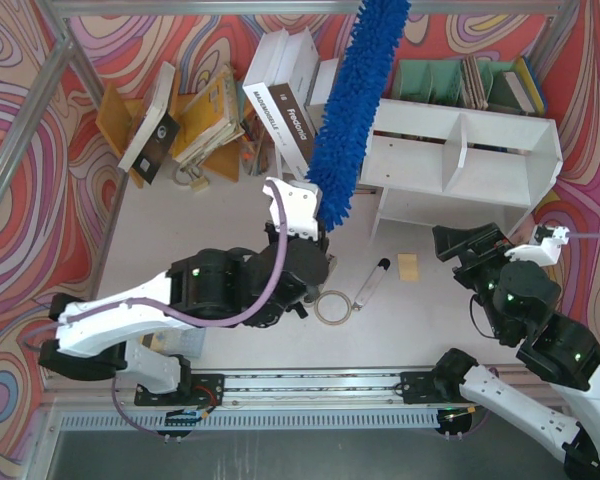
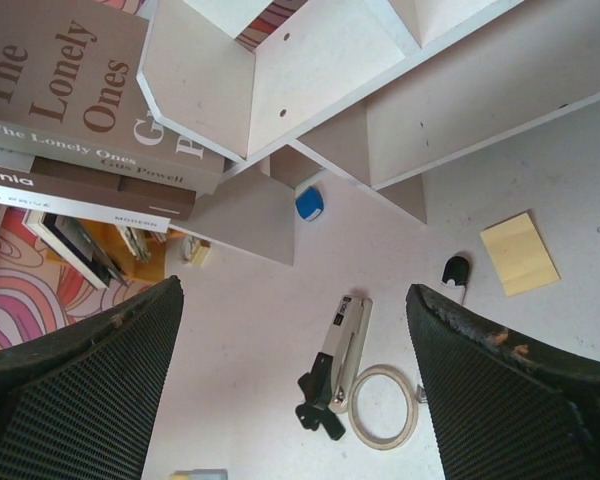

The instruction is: Dust the bookshelf with a duster

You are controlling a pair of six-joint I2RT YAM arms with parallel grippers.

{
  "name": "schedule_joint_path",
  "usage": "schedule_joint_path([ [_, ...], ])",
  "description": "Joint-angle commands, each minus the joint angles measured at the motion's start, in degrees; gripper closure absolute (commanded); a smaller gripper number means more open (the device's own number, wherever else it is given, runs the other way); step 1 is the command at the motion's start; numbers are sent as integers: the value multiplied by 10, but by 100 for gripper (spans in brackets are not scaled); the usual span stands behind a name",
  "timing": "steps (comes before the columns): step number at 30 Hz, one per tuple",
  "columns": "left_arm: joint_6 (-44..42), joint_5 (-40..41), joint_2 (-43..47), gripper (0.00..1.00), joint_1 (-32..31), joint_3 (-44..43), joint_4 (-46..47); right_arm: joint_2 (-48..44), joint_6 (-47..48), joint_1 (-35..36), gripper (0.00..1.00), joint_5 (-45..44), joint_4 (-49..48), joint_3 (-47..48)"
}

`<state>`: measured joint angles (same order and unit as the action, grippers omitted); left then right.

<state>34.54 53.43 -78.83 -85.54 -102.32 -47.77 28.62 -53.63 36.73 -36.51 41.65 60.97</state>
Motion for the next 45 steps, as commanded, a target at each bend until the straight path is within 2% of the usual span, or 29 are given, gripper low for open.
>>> schedule_joint_path([
  [1, 80, 48, -45, 100, -4, -72, -83, -11, -8, -1, 18, -17, 13, -13],
  [6, 114, 55, -109, 100, -3, -150, -129, -19, -8, -1, 18, -20, 16, -20],
  [10, 147, 25, -144, 100, 11, -183, -161, -27, -10, -1, 18, -20, 17, -27],
  [14, 195, -33, -152, 100, 45, -155, -180, -36, -11, -1, 17, -20, 21, -31],
  [21, 225, -89, -151, 100, 67, -85, -150, -53, -12, -1, 17, -29, 36, -38],
  [28, 233, -140, -184, 100, 67, -87, -140, -54, -7, -1, 17, -33, 40, -42],
  [33, 215, -118, -186, 100, 71, -121, -156, -52, 10, -1, 17, -32, 29, -46],
  [37, 197, -85, -169, 100, 76, -147, -169, -55, 67, -1, 17, -13, -12, -66],
  [45, 171, -40, -140, 100, 88, -163, -181, -69, 152, -1, 6, -2, -68, -138],
])
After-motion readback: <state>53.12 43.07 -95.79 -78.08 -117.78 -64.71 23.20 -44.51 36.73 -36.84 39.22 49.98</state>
